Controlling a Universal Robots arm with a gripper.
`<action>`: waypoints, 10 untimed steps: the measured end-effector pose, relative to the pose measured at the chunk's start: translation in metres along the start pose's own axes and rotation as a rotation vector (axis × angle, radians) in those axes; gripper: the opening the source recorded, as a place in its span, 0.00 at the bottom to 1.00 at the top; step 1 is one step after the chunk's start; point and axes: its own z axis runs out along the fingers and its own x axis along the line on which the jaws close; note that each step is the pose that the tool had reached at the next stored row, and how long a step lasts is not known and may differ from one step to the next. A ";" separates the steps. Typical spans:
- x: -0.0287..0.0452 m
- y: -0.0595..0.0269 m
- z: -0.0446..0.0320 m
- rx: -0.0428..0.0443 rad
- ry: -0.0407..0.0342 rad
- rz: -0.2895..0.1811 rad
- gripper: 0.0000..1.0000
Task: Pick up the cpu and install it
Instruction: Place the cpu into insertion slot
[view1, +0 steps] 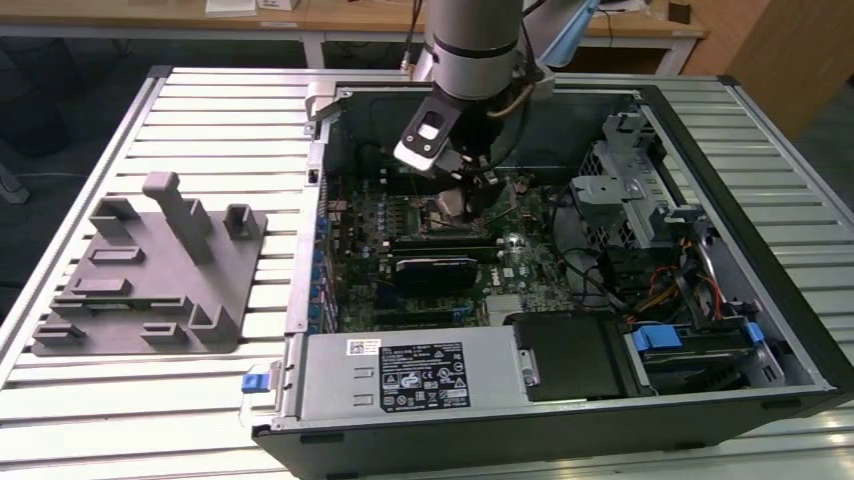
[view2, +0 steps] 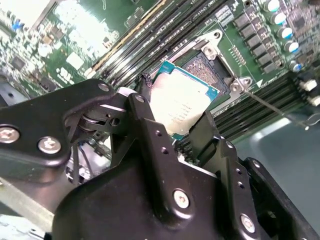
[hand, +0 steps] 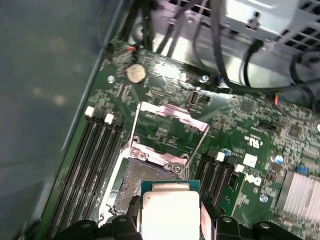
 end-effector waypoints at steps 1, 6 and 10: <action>0.0000 0.0000 0.0002 0.0002 -0.0010 0.018 0.55; 0.0000 -0.0001 0.0011 0.0012 -0.0059 0.110 0.55; 0.0000 -0.0001 0.0021 0.0020 -0.0097 0.182 0.55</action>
